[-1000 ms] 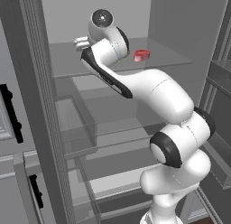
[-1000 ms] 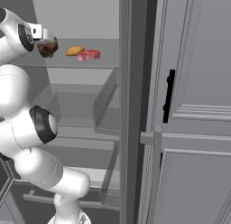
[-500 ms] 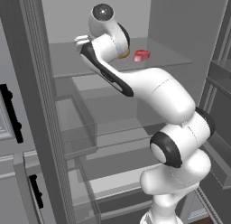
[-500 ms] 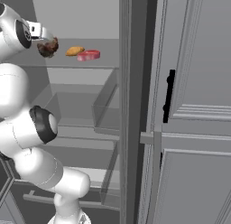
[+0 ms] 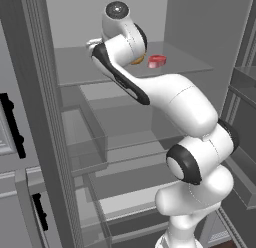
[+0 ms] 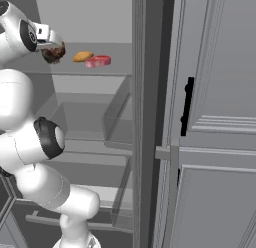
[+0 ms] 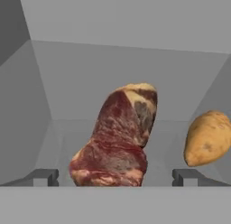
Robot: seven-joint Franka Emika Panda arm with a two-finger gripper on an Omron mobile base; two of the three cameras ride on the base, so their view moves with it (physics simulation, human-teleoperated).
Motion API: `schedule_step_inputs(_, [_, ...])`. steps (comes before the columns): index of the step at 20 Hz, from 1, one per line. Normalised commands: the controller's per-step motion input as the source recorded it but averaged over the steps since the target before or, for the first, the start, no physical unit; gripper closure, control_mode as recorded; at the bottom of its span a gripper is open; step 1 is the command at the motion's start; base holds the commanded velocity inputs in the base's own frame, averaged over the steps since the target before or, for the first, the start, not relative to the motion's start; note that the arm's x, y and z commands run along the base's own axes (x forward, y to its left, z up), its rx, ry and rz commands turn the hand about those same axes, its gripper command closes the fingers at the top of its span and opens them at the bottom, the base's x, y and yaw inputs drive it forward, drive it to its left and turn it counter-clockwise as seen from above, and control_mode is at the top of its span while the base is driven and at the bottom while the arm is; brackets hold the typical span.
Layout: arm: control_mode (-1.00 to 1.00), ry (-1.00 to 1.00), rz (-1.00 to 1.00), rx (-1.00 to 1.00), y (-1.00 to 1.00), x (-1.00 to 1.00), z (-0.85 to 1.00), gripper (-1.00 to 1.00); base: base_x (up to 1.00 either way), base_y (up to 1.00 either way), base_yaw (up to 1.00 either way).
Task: Place one potato and one steak in each tupperware on the nearby counter, to pack two identical lunches.
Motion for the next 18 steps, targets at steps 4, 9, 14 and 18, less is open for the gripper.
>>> schedule_step_inputs(4, [-1.00, 0.00, -0.09, 0.00, -0.21, 0.00, -0.18, -1.00, 0.00, 0.00, 0.00])
schedule_step_inputs(9, [-1.00, 0.00, -0.04, 0.00, 0.00, 0.11, -0.37, -1.00, 0.00, 0.00, 0.00])
schedule_step_inputs(14, [-1.00, -0.02, 0.00, 0.00, 0.00, 0.10, -0.07, -1.00, 0.00, 0.00, 0.00])
schedule_step_inputs(18, [-1.00, -0.09, 0.00, 0.00, 0.00, 0.00, 0.29, -1.00, 0.00, 0.00, 0.00])
